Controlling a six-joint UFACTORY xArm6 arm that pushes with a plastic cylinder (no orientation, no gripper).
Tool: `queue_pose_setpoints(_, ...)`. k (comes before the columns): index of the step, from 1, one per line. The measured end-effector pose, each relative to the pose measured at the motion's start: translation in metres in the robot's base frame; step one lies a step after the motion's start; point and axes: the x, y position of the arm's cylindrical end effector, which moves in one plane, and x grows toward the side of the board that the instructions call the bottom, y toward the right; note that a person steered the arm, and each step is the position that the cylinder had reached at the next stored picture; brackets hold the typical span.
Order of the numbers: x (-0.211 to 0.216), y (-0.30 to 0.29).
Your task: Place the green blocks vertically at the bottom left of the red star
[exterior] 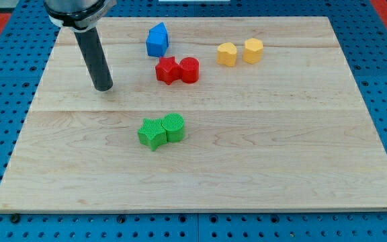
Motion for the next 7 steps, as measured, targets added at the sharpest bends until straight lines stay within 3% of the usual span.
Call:
queue_pose_setpoints(2, 0.009, -0.002)
queue_pose_setpoints(3, 0.013, -0.038)
queue_pose_setpoints(4, 0.056, -0.075)
queue_pose_setpoints(5, 0.135, -0.022)
queue_pose_setpoints(6, 0.145, 0.075)
queue_pose_setpoints(7, 0.115, 0.156)
